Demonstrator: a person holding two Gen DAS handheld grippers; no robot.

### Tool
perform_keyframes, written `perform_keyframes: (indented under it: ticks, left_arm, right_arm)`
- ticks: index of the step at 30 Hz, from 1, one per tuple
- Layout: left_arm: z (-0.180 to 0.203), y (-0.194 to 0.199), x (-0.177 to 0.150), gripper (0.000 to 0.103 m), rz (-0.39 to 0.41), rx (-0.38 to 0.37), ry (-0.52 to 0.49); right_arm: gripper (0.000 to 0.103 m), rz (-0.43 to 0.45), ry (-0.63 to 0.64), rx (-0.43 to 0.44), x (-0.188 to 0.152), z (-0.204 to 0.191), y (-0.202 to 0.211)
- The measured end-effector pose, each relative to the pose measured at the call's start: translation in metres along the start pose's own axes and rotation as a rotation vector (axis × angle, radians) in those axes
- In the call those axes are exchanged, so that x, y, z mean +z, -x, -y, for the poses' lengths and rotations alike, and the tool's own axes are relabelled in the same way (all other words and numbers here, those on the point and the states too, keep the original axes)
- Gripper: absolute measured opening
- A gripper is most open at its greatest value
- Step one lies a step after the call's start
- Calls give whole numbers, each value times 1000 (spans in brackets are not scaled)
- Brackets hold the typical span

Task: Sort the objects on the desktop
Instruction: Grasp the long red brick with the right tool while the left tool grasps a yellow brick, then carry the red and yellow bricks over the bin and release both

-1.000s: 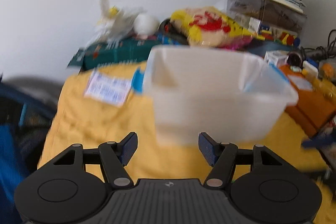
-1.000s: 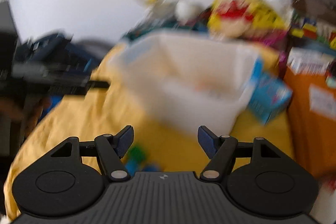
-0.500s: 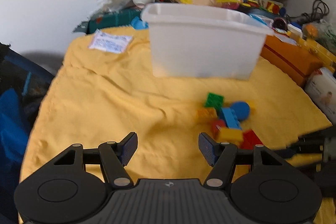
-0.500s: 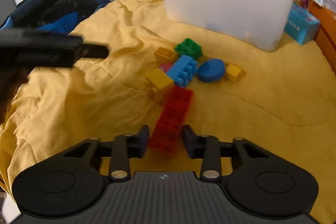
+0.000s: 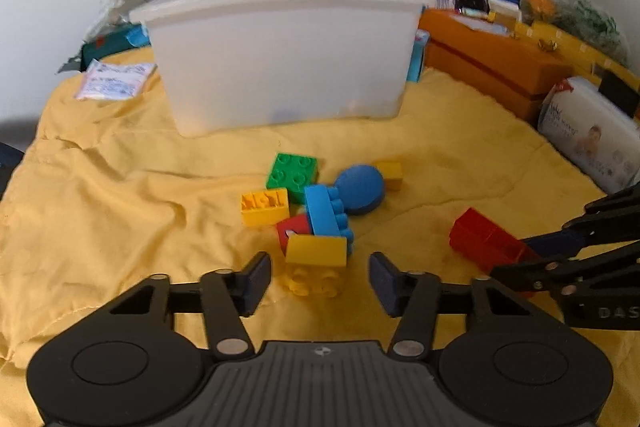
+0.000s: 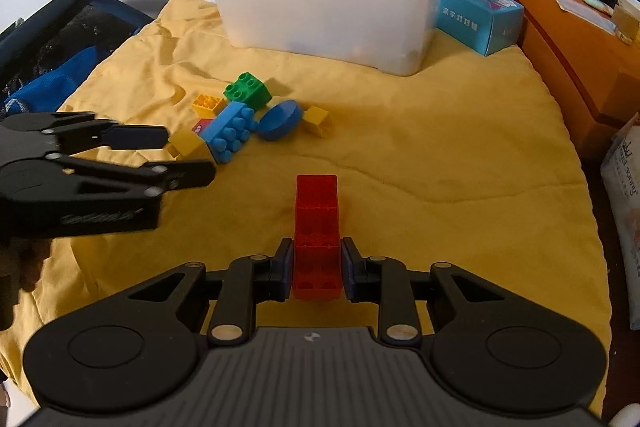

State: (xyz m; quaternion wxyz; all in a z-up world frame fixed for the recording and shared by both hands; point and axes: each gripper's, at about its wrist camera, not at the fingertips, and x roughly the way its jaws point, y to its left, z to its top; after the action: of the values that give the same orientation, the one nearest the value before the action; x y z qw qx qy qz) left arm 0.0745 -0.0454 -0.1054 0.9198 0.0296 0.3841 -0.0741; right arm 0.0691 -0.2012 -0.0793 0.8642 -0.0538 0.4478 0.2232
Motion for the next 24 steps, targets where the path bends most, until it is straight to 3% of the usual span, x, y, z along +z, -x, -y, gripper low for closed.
perform_keyframes:
  ticks: [1, 7, 15, 24]
  left_arm:
    - [0, -2, -1, 34, -13, -6, -3]
    - [-10, 10, -1, 34, 5, 12, 9]
    - [-34, 41, 21, 34, 69, 48, 103]
    - [-62, 71, 83, 34, 167, 67, 130]
  right_arm:
    - [27, 1, 2, 2, -1, 0, 1]
    - [27, 21, -6, 21, 3, 1, 4]
    - [27, 118, -3, 54, 30, 0, 18]
    - [27, 277, -16, 77, 87, 6, 50]
